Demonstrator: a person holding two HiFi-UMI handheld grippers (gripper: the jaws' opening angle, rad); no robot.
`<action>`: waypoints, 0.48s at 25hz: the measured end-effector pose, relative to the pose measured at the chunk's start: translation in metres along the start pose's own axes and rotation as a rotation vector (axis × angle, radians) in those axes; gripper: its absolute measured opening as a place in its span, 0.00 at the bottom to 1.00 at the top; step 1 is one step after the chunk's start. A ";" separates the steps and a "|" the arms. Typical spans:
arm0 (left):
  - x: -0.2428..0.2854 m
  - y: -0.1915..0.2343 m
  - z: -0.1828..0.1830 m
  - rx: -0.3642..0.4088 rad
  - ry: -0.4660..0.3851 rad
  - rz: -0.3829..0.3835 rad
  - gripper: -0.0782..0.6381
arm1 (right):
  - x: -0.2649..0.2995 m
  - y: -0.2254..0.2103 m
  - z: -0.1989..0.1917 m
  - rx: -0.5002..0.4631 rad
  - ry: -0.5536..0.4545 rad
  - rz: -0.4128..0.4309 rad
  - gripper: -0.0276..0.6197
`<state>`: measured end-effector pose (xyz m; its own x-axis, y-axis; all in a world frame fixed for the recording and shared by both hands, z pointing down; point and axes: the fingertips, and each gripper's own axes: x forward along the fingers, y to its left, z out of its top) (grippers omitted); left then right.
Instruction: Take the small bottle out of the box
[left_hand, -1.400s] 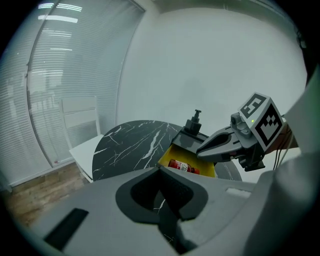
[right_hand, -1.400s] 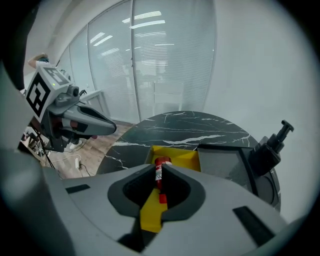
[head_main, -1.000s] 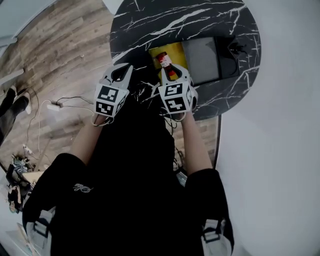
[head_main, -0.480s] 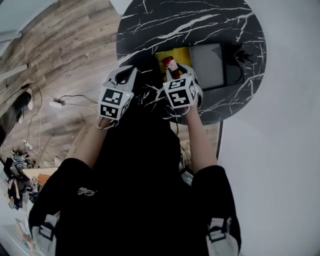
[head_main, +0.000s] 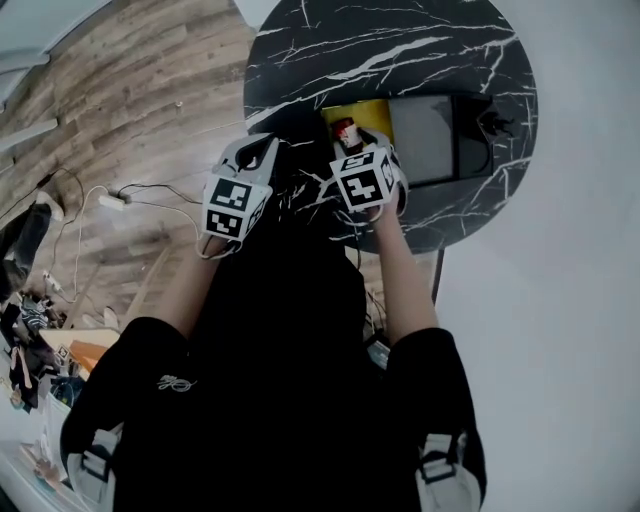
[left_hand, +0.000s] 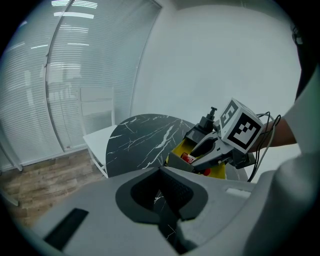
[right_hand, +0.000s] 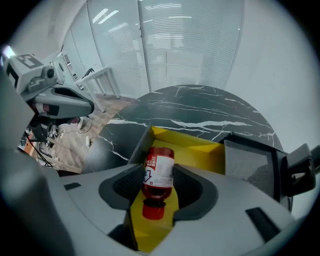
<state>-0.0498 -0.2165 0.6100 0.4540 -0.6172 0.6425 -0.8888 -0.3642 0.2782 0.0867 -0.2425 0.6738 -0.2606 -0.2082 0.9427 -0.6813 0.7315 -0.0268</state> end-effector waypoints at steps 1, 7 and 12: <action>-0.001 0.001 -0.001 -0.004 0.001 0.001 0.11 | 0.001 0.000 0.000 0.006 0.006 0.006 0.32; -0.003 0.006 -0.004 -0.016 0.002 0.013 0.11 | 0.008 -0.006 0.002 0.036 0.039 0.018 0.34; -0.002 0.007 -0.006 -0.024 0.007 0.011 0.11 | 0.011 -0.006 0.002 0.069 0.044 0.031 0.34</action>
<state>-0.0578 -0.2135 0.6149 0.4439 -0.6159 0.6508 -0.8950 -0.3409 0.2878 0.0865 -0.2504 0.6834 -0.2529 -0.1559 0.9548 -0.7191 0.6905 -0.0777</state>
